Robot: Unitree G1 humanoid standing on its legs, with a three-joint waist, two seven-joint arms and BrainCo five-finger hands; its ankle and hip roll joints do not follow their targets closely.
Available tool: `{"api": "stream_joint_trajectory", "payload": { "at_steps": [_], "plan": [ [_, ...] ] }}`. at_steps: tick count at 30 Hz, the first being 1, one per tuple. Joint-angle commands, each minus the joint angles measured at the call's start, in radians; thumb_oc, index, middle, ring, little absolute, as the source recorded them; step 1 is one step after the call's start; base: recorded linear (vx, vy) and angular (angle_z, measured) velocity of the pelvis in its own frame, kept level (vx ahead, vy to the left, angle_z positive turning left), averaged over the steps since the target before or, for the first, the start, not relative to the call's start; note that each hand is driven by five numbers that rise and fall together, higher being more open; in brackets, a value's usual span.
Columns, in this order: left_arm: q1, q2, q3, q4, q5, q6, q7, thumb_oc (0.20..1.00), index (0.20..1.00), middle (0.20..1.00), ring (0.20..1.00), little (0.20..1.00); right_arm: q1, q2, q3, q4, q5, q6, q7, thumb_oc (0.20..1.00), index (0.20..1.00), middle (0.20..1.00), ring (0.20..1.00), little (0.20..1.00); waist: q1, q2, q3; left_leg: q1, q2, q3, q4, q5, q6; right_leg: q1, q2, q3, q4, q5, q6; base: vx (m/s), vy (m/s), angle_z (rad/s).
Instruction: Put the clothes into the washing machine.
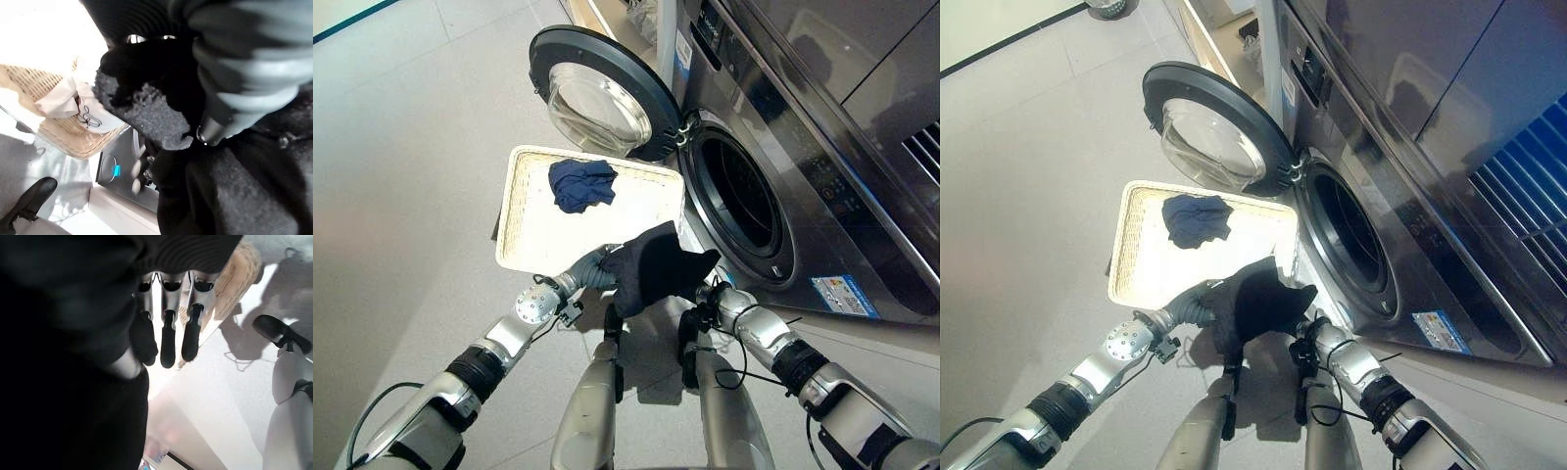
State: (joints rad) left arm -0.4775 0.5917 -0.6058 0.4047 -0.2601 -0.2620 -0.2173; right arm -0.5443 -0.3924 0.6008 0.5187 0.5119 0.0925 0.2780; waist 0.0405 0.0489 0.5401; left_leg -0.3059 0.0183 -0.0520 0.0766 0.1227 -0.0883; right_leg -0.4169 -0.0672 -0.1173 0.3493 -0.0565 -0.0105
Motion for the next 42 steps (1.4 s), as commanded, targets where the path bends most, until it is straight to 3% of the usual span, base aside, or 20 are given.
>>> {"api": "stream_joint_trajectory", "payload": {
  "at_steps": [1, 4, 10, 17, 29, 42],
  "plan": [
    [-0.023, -0.020, 0.023, -0.104, -0.076, -0.047, 0.034, 0.200, 0.200, 0.200, 0.200, 0.200, -0.027, 0.015, 0.006, -0.056, 0.080, -0.034, 0.051, 1.000, 1.000, 1.000, 1.000, 1.000, -0.023, -0.005, -0.020, 0.002, -0.080, 0.083, 0.061, -0.077, 0.046, 0.066, -0.013, -0.019, -0.112, 0.060, 0.093, 0.01, 0.013, -0.04],
    [-0.009, -0.021, 0.044, -0.093, -0.096, -0.059, 0.089, 0.200, 0.200, 0.200, 0.200, 0.200, -0.026, 0.000, -0.013, -0.039, 0.092, -0.032, 0.061, 1.000, 1.000, 1.000, 1.000, 1.000, -0.020, -0.003, -0.020, 0.000, -0.080, 0.086, 0.053, -0.073, 0.045, 0.065, -0.014, -0.022, -0.118, 0.061, 0.093, 0.00, 0.009, -0.05],
    [0.051, -0.040, 0.149, -0.041, -0.028, -0.154, 0.323, 0.200, 0.200, 0.200, 0.200, 0.200, 0.026, -0.022, -0.083, -0.032, 0.107, -0.068, 0.003, 1.000, 1.000, 1.000, 1.000, 1.000, -0.014, -0.013, -0.020, -0.007, -0.084, 0.085, 0.059, -0.076, 0.045, 0.063, -0.016, -0.027, -0.120, 0.060, 0.092, 0.01, -0.016, -0.07],
    [0.087, -0.054, 0.203, -0.049, 0.060, -0.179, 0.443, 0.200, 0.200, 0.200, 0.200, 0.200, 0.067, -0.029, -0.130, -0.032, 0.105, -0.089, -0.019, 1.000, 1.000, 1.000, 1.000, 1.000, -0.011, -0.022, -0.020, -0.005, -0.087, 0.081, 0.067, -0.083, 0.049, 0.067, -0.017, -0.025, -0.124, 0.064, 0.092, 0.00, 0.000, 0.00],
    [0.073, -0.048, 0.168, -0.035, 0.258, -0.113, 0.514, 0.200, 0.200, 0.200, 0.200, 0.200, 0.079, 0.007, -0.154, -0.111, 0.236, -0.040, -0.010, 1.000, 1.000, 1.000, 1.000, 1.000, -0.020, -0.024, -0.020, -0.004, -0.081, 0.083, 0.065, -0.085, 0.053, 0.057, -0.013, -0.016, -0.112, 0.063, 0.096, 0.01, 0.016, -0.01],
    [0.004, -0.004, 0.054, -0.089, 0.393, -0.112, 0.422, 0.200, 0.200, 0.200, 0.200, 0.200, 0.068, 0.055, -0.114, -0.209, 0.277, 0.005, -0.088, 1.000, 1.000, 1.000, 1.000, 1.000, -0.041, -0.014, -0.020, -0.008, -0.077, 0.103, 0.051, -0.082, 0.056, 0.047, -0.011, 0.000, -0.117, 0.063, 0.101, 0.00, 0.042, -0.05]
  ]
}}
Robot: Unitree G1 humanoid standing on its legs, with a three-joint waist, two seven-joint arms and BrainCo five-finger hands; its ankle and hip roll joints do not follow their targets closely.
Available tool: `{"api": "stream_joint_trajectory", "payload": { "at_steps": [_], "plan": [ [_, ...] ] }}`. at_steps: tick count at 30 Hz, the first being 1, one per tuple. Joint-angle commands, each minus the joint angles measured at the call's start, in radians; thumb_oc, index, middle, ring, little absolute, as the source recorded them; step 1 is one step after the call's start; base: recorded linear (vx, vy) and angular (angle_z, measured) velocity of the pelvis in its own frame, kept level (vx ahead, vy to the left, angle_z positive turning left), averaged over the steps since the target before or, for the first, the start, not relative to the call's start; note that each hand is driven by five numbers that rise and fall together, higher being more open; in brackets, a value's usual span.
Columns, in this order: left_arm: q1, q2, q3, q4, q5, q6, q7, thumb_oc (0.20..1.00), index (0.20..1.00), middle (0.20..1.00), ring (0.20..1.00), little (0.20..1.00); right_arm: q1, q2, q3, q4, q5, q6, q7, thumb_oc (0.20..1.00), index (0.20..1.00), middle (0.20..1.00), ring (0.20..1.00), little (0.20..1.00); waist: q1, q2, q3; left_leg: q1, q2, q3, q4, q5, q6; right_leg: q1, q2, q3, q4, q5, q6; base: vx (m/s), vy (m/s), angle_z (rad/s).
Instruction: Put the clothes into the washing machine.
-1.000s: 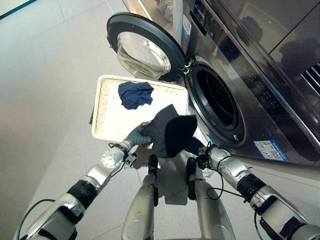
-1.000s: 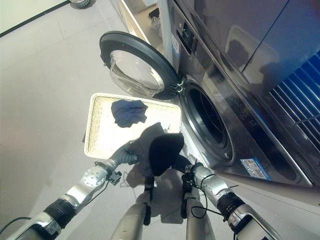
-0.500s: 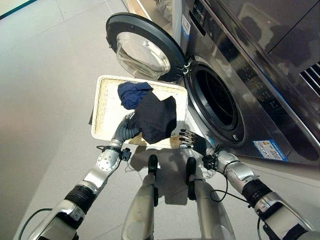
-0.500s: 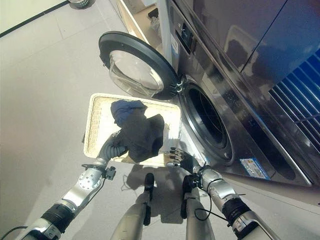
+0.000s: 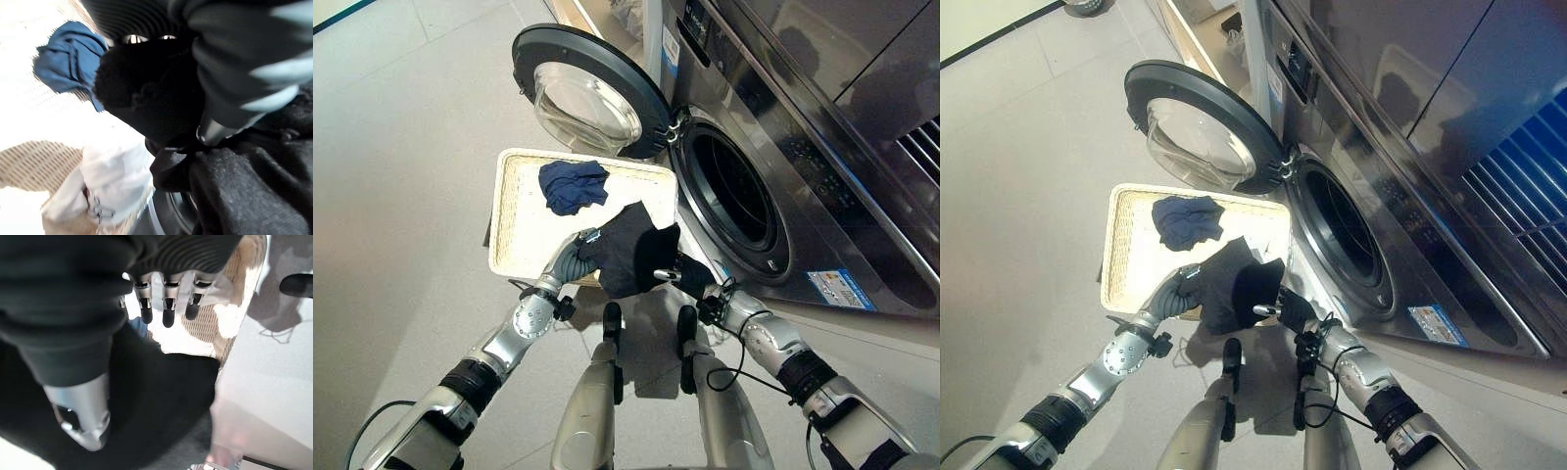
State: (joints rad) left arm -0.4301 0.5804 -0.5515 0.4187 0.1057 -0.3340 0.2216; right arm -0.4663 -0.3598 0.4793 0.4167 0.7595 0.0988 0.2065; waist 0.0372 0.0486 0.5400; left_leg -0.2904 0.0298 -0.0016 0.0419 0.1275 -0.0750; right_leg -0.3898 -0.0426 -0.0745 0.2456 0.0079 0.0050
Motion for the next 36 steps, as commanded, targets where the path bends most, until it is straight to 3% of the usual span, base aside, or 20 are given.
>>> {"api": "stream_joint_trajectory", "payload": {
  "at_steps": [1, 12, 13, 19, 20, 21, 30, 36],
  "plan": [
    [-0.048, 0.006, -0.006, -0.104, 0.030, -0.038, -0.025, 0.200, 0.200, 0.200, 0.200, 0.200, -0.013, 0.023, 0.012, -0.107, 0.025, 0.002, -0.019, 1.000, 1.000, 1.000, 1.000, 1.000, -0.038, -0.014, -0.020, -0.024, -0.088, 0.053, 0.085, -0.087, 0.042, 0.020, -0.035, -0.042, -0.014, -0.001, 0.085, 0.00, 0.000, 0.00],
    [-0.132, 0.009, -0.132, -0.103, 0.136, -0.017, -0.112, 0.200, 0.200, 0.200, 0.200, 0.200, -0.045, 0.042, 0.081, -0.097, 0.034, 0.113, 0.010, 1.000, 1.000, 1.000, 1.000, 1.000, -0.046, -0.024, -0.020, -0.029, -0.083, 0.060, 0.078, -0.087, 0.042, 0.011, -0.025, -0.028, -0.019, 0.001, 0.087, 0.00, 0.000, 0.00],
    [-0.149, 0.006, -0.150, -0.092, 0.140, -0.018, -0.110, 0.200, 0.200, 0.200, 0.200, 0.200, -0.051, 0.042, 0.097, -0.093, 0.048, 0.135, 0.027, 0.200, 0.200, 0.200, 0.200, 0.200, -0.046, -0.029, -0.020, -0.031, -0.080, 0.061, 0.074, -0.086, 0.042, 0.008, -0.021, -0.024, -0.021, 0.002, 0.088, 0.00, 0.000, 0.00],
    [-0.170, 0.001, -0.172, -0.081, 0.139, -0.013, -0.094, 0.200, 0.200, 0.200, 0.200, 0.200, -0.056, 0.043, 0.113, -0.084, 0.084, 0.147, 0.038, 0.200, 0.200, 0.200, 0.200, 0.200, -0.045, -0.037, -0.020, -0.034, -0.076, 0.061, 0.066, -0.084, 0.042, 0.001, -0.015, -0.019, -0.025, 0.005, 0.089, 0.00, -0.023, -0.03],
    [-0.175, -0.001, -0.175, -0.077, 0.122, 0.000, -0.086, 0.470, 0.470, 0.470, 0.470, 0.470, -0.056, 0.045, 0.114, -0.080, 0.106, 0.147, 0.028, 0.200, 0.200, 0.200, 0.200, 0.200, -0.046, -0.039, -0.020, -0.036, -0.075, 0.060, 0.064, -0.082, 0.041, -0.003, -0.013, -0.019, -0.027, 0.008, 0.090, 0.00, -0.040, -0.01],
    [-0.175, -0.007, -0.172, -0.069, 0.081, 0.019, -0.094, 1.000, 1.000, 1.000, 1.000, 1.000, -0.054, 0.050, 0.112, -0.073, 0.129, 0.142, 0.013, 0.200, 0.200, 0.200, 0.200, 0.200, -0.045, -0.040, -0.020, -0.041, -0.075, 0.060, 0.063, -0.081, 0.041, -0.007, -0.012, -0.020, -0.030, 0.010, 0.090, 0.00, -0.052, -0.01],
    [-0.084, -0.054, -0.097, 0.003, -0.172, 0.032, -0.046, 1.000, 1.000, 1.000, 1.000, 1.000, -0.020, 0.067, 0.061, 0.000, 0.293, 0.093, -0.033, 0.200, 0.200, 0.200, 0.200, 0.200, -0.037, -0.028, -0.020, -0.087, -0.079, 0.046, 0.061, -0.068, 0.038, -0.054, -0.006, -0.027, -0.030, 0.018, 0.085, 0.00, -0.039, 0.00],
    [-0.019, -0.103, -0.031, 0.114, -0.277, 0.123, 0.149, 1.000, 1.000, 1.000, 1.000, 1.000, -0.042, 0.073, -0.014, 0.091, 0.365, -0.084, -0.102, 0.200, 0.200, 0.200, 0.200, 0.200, -0.033, 0.001, -0.020, -0.152, -0.088, 0.027, 0.073, -0.054, 0.035, -0.120, 0.003, -0.027, -0.013, 0.020, 0.073, 0.02, -0.028, -0.01]
  ]
}}
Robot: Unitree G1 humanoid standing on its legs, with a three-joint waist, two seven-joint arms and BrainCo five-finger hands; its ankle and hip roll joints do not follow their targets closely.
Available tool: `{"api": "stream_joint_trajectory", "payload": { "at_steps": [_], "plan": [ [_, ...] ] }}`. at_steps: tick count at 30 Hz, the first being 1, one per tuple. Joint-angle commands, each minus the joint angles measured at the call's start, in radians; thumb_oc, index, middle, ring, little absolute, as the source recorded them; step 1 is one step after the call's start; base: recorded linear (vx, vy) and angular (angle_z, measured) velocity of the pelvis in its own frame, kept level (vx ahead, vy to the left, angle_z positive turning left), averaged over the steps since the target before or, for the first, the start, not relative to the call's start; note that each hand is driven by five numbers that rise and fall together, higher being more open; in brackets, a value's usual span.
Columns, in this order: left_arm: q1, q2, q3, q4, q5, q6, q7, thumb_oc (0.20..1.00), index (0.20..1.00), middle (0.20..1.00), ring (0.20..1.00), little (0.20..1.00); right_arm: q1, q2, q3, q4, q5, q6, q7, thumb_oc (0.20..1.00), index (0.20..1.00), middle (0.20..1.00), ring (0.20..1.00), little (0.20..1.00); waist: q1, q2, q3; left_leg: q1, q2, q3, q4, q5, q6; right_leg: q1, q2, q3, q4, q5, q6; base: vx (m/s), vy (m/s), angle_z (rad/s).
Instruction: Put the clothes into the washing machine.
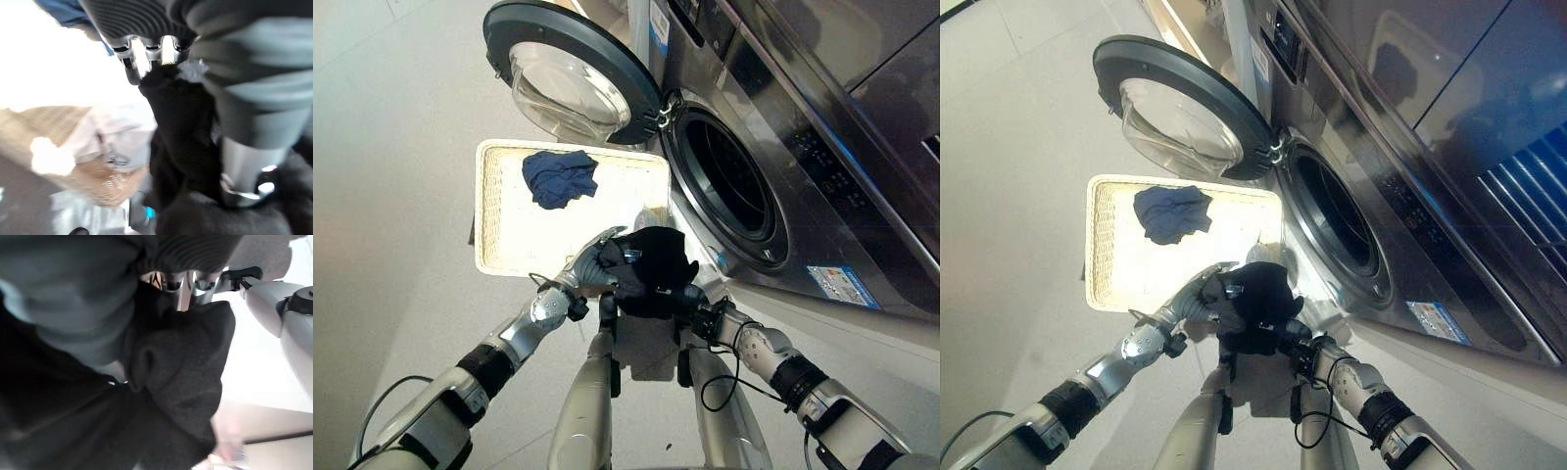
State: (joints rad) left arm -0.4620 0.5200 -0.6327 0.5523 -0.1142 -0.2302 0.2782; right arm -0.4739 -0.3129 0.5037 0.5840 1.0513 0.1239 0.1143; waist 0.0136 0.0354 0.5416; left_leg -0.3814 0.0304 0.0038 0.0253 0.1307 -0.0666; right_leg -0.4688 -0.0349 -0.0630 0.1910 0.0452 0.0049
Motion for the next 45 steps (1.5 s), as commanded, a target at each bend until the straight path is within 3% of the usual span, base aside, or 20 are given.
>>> {"api": "stream_joint_trajectory", "payload": {
  "at_steps": [1, 6, 10, 17, 19, 20, 22, 23, 24, 25, 26, 27, 28, 29, 31, 33, 35, 37, 38, 45],
  "plan": [
    [0.020, -0.054, 0.065, 0.000, -0.077, 0.031, 0.119, 1.000, 1.000, 1.000, 1.000, 1.000, -0.043, 0.028, -0.053, -0.064, 0.086, -0.130, -0.018, 0.200, 0.200, 0.200, 0.200, 0.200, -0.009, 0.018, -0.022, -0.071, -0.089, 0.020, 0.093, -0.056, 0.026, -0.051, -0.004, -0.038, 0.047, -0.019, 0.072, 0.04, -0.035, 0.00],
    [0.057, -0.126, 0.144, 0.098, -0.176, 0.043, 0.215, 1.000, 1.000, 1.000, 1.000, 1.000, -0.146, 0.037, -0.174, 0.023, 0.175, -0.257, -0.099, 0.200, 0.200, 0.200, 0.200, 0.200, 0.011, 0.053, -0.022, -0.141, -0.086, 0.012, 0.101, -0.038, 0.017, -0.123, 0.006, -0.044, 0.096, -0.040, 0.060, 0.05, -0.056, -0.03],
    [0.062, -0.156, 0.169, 0.136, -0.189, 0.038, 0.234, 1.000, 1.000, 1.000, 1.000, 1.000, -0.254, 0.019, -0.291, 0.094, 0.265, -0.295, -0.197, 0.200, 0.200, 0.200, 0.200, 0.200, 0.029, 0.087, -0.022, -0.188, -0.075, 0.008, 0.100, -0.020, 0.009, -0.177, 0.019, -0.046, 0.153, -0.067, 0.050, 0.08, -0.055, -0.02],
    [0.127, -0.179, 0.162, 0.135, -0.208, -0.013, 0.229, 1.000, 1.000, 1.000, 1.000, 1.000, -0.455, -0.132, -0.504, 0.171, 0.408, -0.498, -0.361, 0.200, 0.200, 0.200, 0.200, 0.200, 0.045, 0.140, -0.022, -0.231, -0.065, 0.015, 0.127, -0.028, 0.003, -0.240, 0.024, -0.044, 0.226, -0.107, 0.036, 0.06, -0.003, -0.01],
    [0.150, -0.168, 0.158, 0.121, -0.224, -0.026, 0.227, 1.000, 1.000, 1.000, 1.000, 1.000, -0.509, -0.206, -0.548, 0.177, 0.479, -0.641, -0.386, 0.200, 0.200, 0.200, 0.200, 0.200, 0.046, 0.140, -0.022, -0.242, -0.062, 0.014, 0.138, -0.037, 0.004, -0.253, 0.030, -0.041, 0.238, -0.111, 0.033, 0.03, -0.042, 0.01],
    [0.175, -0.147, 0.159, 0.103, -0.233, -0.039, 0.224, 1.000, 1.000, 1.000, 1.000, 1.000, -0.519, -0.270, -0.599, 0.170, 0.506, -0.804, -0.411, 0.200, 0.200, 0.200, 0.200, 0.200, 0.043, 0.132, -0.022, -0.239, -0.065, 0.010, 0.145, -0.055, 0.008, -0.250, 0.030, -0.042, 0.247, -0.126, 0.033, 0.02, -0.084, 0.02],
    [0.184, -0.136, 0.159, 0.092, -0.235, -0.042, 0.221, 1.000, 1.000, 1.000, 1.000, 1.000, -0.528, -0.300, -0.617, 0.173, 0.478, -0.914, -0.461, 0.200, 0.200, 0.200, 0.200, 0.200, 0.045, 0.129, -0.022, -0.241, -0.065, 0.009, 0.146, -0.058, 0.010, -0.250, 0.032, -0.042, 0.244, -0.124, 0.033, 0.02, -0.082, 0.01],
    [0.203, -0.105, 0.155, 0.047, -0.252, -0.034, 0.230, 1.000, 1.000, 1.000, 1.000, 1.000, -0.539, -0.369, -0.665, 0.167, 0.385, -1.142, -0.585, 0.200, 0.200, 0.200, 0.200, 0.200, 0.044, 0.122, -0.022, -0.246, -0.069, 0.000, 0.151, -0.065, 0.016, -0.251, 0.035, -0.042, 0.246, -0.123, 0.034, 0.03, -0.089, 0.04],
    [0.210, -0.087, 0.152, 0.027, -0.266, -0.033, 0.235, 1.000, 1.000, 1.000, 1.000, 1.000, -0.537, -0.416, -0.692, 0.194, 0.253, -1.227, -0.678, 0.200, 0.200, 0.200, 0.200, 0.200, 0.041, 0.120, -0.022, -0.251, -0.071, -0.008, 0.153, -0.067, 0.019, -0.255, 0.039, -0.040, 0.246, -0.118, 0.033, 0.01, -0.090, 0.06],
    [0.214, -0.071, 0.150, 0.009, -0.279, -0.028, 0.236, 1.000, 1.000, 1.000, 1.000, 1.000, -0.539, -0.459, -0.702, 0.199, 0.099, -1.246, -0.803, 0.200, 0.200, 0.200, 0.200, 0.200, 0.042, 0.119, -0.022, -0.256, -0.076, -0.013, 0.161, -0.070, 0.021, -0.259, 0.041, -0.040, 0.249, -0.117, 0.033, -0.01, -0.041, 0.06],
    [0.216, -0.063, 0.153, -0.001, -0.284, -0.025, 0.236, 1.000, 1.000, 1.000, 1.000, 1.000, -0.540, -0.483, -0.704, 0.192, 0.030, -1.248, -0.866, 0.200, 0.200, 0.200, 0.200, 0.200, 0.042, 0.118, -0.022, -0.266, -0.076, -0.014, 0.165, -0.062, 0.022, -0.269, 0.041, -0.042, 0.247, -0.103, 0.032, -0.01, -0.022, 0.11],
    [0.224, -0.051, 0.163, -0.027, -0.298, -0.017, 0.232, 1.000, 1.000, 1.000, 1.000, 1.000, -0.538, -0.540, -0.699, 0.152, -0.222, -1.211, -1.088, 0.589, 0.589, 0.589, 0.589, 0.589, 0.041, 0.119, -0.022, -0.282, -0.081, -0.017, 0.183, -0.062, 0.022, -0.286, 0.038, -0.044, 0.252, -0.092, 0.033, -0.01, 0.022, 0.12],
    [0.227, -0.053, 0.173, -0.033, -0.309, -0.023, 0.234, 1.000, 1.000, 1.000, 1.000, 1.000, -0.534, -0.558, -0.683, 0.088, -0.331, -1.151, -1.221, 1.000, 1.000, 1.000, 1.000, 1.000, 0.037, 0.121, -0.022, -0.294, -0.082, -0.016, 0.192, -0.061, 0.023, -0.298, 0.034, -0.045, 0.254, -0.087, 0.034, 0.00, 0.058, 0.15],
    [0.221, -0.066, 0.190, -0.028, -0.316, -0.030, 0.239, 1.000, 1.000, 1.000, 1.000, 1.000, -0.505, -0.535, -0.675, 0.010, -0.393, -1.093, -1.325, 1.000, 1.000, 1.000, 1.000, 1.000, 0.027, 0.123, -0.022, -0.302, -0.083, -0.014, 0.196, -0.062, 0.022, -0.308, 0.034, -0.039, 0.255, -0.087, 0.034, -0.01, 0.078, 0.08],
    [0.212, -0.079, 0.204, -0.012, -0.319, -0.043, 0.254, 1.000, 1.000, 1.000, 1.000, 1.000, -0.461, -0.491, -0.682, -0.048, -0.296, -1.066, -1.299, 1.000, 1.000, 1.000, 1.000, 1.000, 0.018, 0.121, -0.022, -0.308, -0.083, -0.010, 0.196, -0.060, 0.022, -0.315, 0.035, -0.035, 0.254, -0.086, 0.034, -0.01, 0.066, -0.03],
    [0.179, -0.119, 0.218, 0.025, -0.328, -0.099, 0.323, 1.000, 1.000, 1.000, 1.000, 1.000, -0.387, -0.364, -0.693, -0.029, 0.210, -0.943, -0.970, 1.000, 1.000, 1.000, 1.000, 1.000, 0.013, 0.117, -0.022, -0.311, -0.089, -0.009, 0.194, -0.061, 0.024, -0.318, 0.035, -0.025, 0.249, -0.089, 0.032, 0.01, 0.027, -0.10],
    [0.157, -0.142, 0.236, 0.040, -0.341, -0.132, 0.360, 1.000, 1.000, 1.000, 1.000, 1.000, -0.357, -0.300, -0.678, 0.036, 0.519, -0.821, -0.731, 1.000, 1.000, 1.000, 1.000, 1.000, 0.015, 0.114, -0.022, -0.308, -0.092, -0.006, 0.196, -0.068, 0.025, -0.313, 0.031, -0.024, 0.248, -0.097, 0.031, 0.01, -0.007, -0.02],
    [0.145, -0.148, 0.246, 0.042, -0.357, -0.141, 0.366, 1.000, 1.000, 1.000, 1.000, 1.000, -0.353, -0.279, -0.666, 0.068, 0.596, -0.775, -0.650, 1.000, 1.000, 1.000, 1.000, 1.000, 0.017, 0.112, -0.022, -0.320, -0.090, -0.006, 0.193, -0.056, 0.026, -0.321, 0.033, -0.026, 0.240, -0.082, 0.030, -0.03, -0.041, -0.04],
    [0.111, -0.168, 0.267, 0.042, -0.338, -0.146, 0.371, 1.000, 1.000, 1.000, 1.000, 1.000, -0.316, -0.197, -0.625, 0.088, 0.691, -0.697, -0.490, 1.000, 1.000, 1.000, 1.000, 1.000, 0.012, 0.099, -0.022, -0.319, -0.090, 0.000, 0.202, -0.068, 0.027, -0.315, 0.032, -0.028, 0.245, -0.094, 0.029, -0.02, -0.069, -0.10],
    [-0.043, -0.186, 0.278, 0.045, -0.214, -0.149, 0.528, 1.000, 1.000, 1.000, 1.000, 1.000, -0.251, -0.016, -0.519, 0.045, 0.587, -0.582, -0.283, 1.000, 1.000, 1.000, 1.000, 1.000, -0.019, 0.073, -0.022, -0.350, -0.087, 0.021, 0.215, -0.063, 0.025, -0.343, 0.044, -0.019, 0.226, -0.066, 0.025, -0.03, 0.008, -0.06]
  ]
}}
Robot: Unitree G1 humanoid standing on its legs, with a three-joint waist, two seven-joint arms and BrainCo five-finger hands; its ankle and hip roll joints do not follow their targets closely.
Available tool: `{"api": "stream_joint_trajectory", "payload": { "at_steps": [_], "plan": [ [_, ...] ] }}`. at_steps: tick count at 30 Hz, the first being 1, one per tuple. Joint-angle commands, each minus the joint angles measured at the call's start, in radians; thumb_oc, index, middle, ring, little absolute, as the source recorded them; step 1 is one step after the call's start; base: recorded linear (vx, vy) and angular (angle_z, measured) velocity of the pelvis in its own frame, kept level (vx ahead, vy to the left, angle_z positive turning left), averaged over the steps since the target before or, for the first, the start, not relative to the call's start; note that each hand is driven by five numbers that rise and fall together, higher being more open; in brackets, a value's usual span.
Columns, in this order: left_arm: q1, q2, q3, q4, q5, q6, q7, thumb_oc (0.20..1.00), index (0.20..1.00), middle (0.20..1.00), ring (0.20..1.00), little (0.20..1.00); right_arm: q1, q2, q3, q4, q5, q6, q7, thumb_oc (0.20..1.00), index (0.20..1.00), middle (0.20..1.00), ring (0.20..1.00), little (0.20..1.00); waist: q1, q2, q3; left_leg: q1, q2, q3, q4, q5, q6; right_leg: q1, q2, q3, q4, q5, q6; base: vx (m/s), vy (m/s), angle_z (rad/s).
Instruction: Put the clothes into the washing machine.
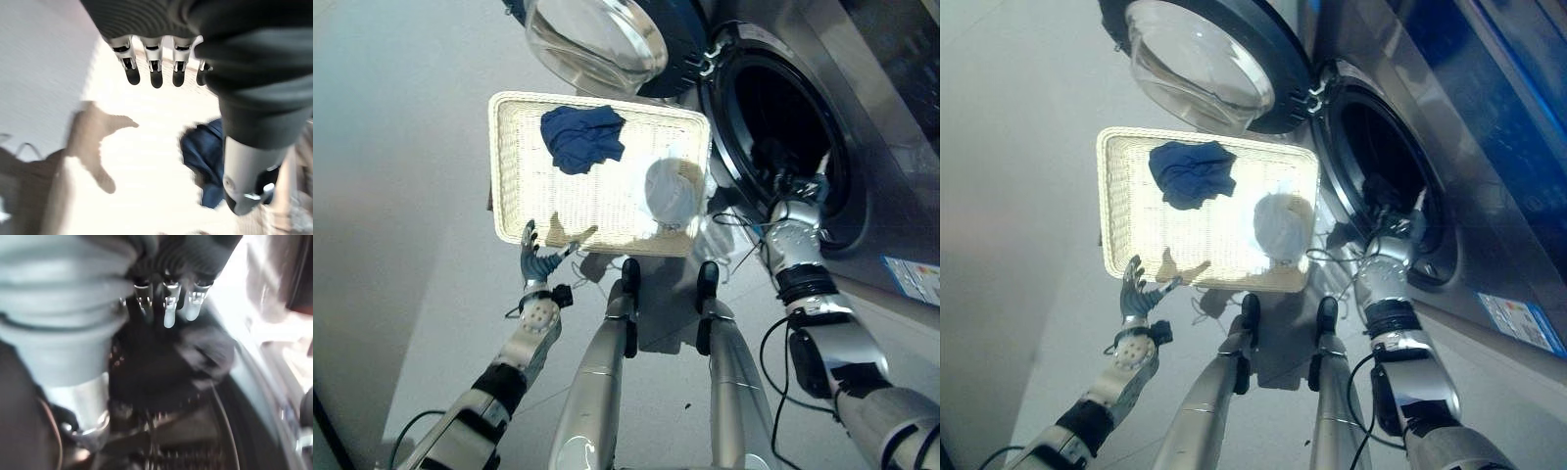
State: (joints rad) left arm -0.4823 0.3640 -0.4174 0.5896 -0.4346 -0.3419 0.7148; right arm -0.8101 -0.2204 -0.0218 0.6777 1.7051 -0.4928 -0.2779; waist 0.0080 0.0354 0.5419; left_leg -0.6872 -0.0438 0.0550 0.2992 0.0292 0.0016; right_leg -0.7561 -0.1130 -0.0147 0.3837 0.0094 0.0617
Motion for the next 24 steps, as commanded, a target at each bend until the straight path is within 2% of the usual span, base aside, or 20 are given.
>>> {"api": "stream_joint_trajectory", "payload": {
  "at_steps": [1, 2, 4, 6, 9, 10, 12, 18, 20, 24],
  "plan": [
    [-0.050, -0.029, 0.068, 0.015, 0.122, -0.022, 0.107, 1.000, 1.000, 1.000, 1.000, 1.000, 0.095, -0.093, 0.021, -0.053, -0.110, 0.040, 0.120, 1.000, 1.000, 1.000, 1.000, 1.000, -0.020, 0.068, -0.022, -0.040, -0.015, -0.028, -0.053, 0.026, -0.044, -0.054, 0.123, -0.064, 0.038, -0.040, -0.031, -0.04, 0.051, -0.16],
    [-0.055, -0.028, 0.071, 0.015, 0.123, -0.022, 0.107, 1.000, 1.000, 1.000, 1.000, 1.000, 0.091, -0.092, 0.021, -0.055, -0.113, 0.039, 0.117, 1.000, 1.000, 1.000, 1.000, 1.000, -0.019, 0.068, -0.022, -0.049, -0.013, -0.028, -0.056, 0.037, -0.044, -0.061, 0.124, -0.065, 0.031, -0.028, -0.032, -0.03, 0.070, -0.23],
    [-0.137, -0.012, 0.092, 0.056, 0.147, 0.023, 0.145, 1.000, 1.000, 1.000, 1.000, 1.000, 0.098, -0.074, 0.054, -0.059, -0.227, 0.063, 0.120, 1.000, 1.000, 1.000, 1.000, 1.000, -0.037, 0.054, -0.022, -0.050, -0.014, -0.020, -0.047, 0.024, -0.045, -0.065, 0.129, -0.057, 0.024, -0.029, -0.031, -0.05, 0.078, -0.18],
    [-0.151, -0.008, 0.096, 0.063, 0.146, 0.028, 0.148, 1.000, 1.000, 1.000, 1.000, 1.000, 0.098, -0.072, 0.061, -0.058, -0.240, 0.066, 0.123, 1.000, 1.000, 1.000, 1.000, 1.000, -0.038, 0.053, -0.022, -0.058, -0.013, -0.018, -0.049, 0.033, -0.045, -0.072, 0.130, -0.057, 0.017, -0.017, -0.032, -0.05, 0.059, -0.13],
    [-0.292, 0.049, 0.134, 0.180, 0.117, 0.153, 0.214, 1.000, 1.000, 1.000, 1.000, 1.000, 0.146, -0.061, 0.138, -0.060, -0.345, 0.115, 0.143, 1.000, 1.000, 1.000, 1.000, 1.000, -0.083, 0.022, -0.022, -0.064, -0.006, 0.012, -0.014, 0.009, -0.048, -0.081, 0.133, -0.044, 0.006, -0.013, -0.033, -0.05, 0.141, -0.14],
    [-0.306, 0.055, 0.137, 0.194, 0.112, 0.164, 0.219, 1.000, 1.000, 1.000, 1.000, 1.000, 0.149, -0.058, 0.144, -0.060, -0.350, 0.122, 0.145, 1.000, 1.000, 1.000, 1.000, 1.000, -0.087, 0.018, -0.022, -0.067, -0.006, 0.015, -0.009, 0.007, -0.048, -0.084, 0.134, -0.042, 0.006, -0.013, -0.033, -0.05, 0.122, -0.10],
    [-0.367, 0.088, 0.159, 0.276, 0.091, 0.230, 0.255, 1.000, 1.000, 1.000, 1.000, 1.000, 0.174, -0.061, 0.180, -0.059, -0.353, 0.146, 0.176, 1.000, 1.000, 1.000, 1.000, 1.000, -0.113, 0.001, -0.022, -0.076, 0.000, 0.033, 0.013, -0.006, -0.049, -0.093, 0.133, -0.034, -0.003, -0.005, -0.033, -0.05, 0.123, -0.06],
    [-0.467, 0.152, 0.186, 0.382, 0.041, 0.305, 0.359, 1.000, 1.000, 1.000, 1.000, 1.000, 0.209, -0.062, 0.248, -0.071, -0.359, 0.171, 0.208, 1.000, 1.000, 1.000, 1.000, 1.000, -0.153, -0.027, -0.022, -0.092, 0.010, 0.063, 0.042, -0.031, -0.052, -0.113, 0.130, -0.016, -0.033, 0.014, -0.033, -0.04, 0.110, -0.08],
    [-0.491, 0.177, 0.193, 0.385, 0.012, 0.348, 0.432, 1.000, 1.000, 1.000, 1.000, 1.000, 0.237, -0.061, 0.265, -0.102, -0.369, 0.186, 0.216, 1.000, 1.000, 1.000, 1.000, 1.000, -0.169, -0.037, -0.022, -0.101, 0.009, 0.072, 0.052, -0.048, -0.051, -0.125, 0.124, -0.006, -0.056, 0.028, -0.029, -0.03, 0.126, -0.13],
    [-0.501, 0.191, 0.195, 0.387, 0.009, 0.365, 0.466, 1.000, 1.000, 1.000, 1.000, 1.000, 0.250, -0.060, 0.272, -0.116, -0.374, 0.187, 0.220, 1.000, 1.000, 1.000, 1.000, 1.000, -0.174, -0.041, -0.022, -0.107, 0.009, 0.076, 0.057, -0.053, -0.050, -0.134, 0.124, -0.002, -0.062, 0.033, -0.027, -0.01, 0.051, -0.06]
  ]
}}
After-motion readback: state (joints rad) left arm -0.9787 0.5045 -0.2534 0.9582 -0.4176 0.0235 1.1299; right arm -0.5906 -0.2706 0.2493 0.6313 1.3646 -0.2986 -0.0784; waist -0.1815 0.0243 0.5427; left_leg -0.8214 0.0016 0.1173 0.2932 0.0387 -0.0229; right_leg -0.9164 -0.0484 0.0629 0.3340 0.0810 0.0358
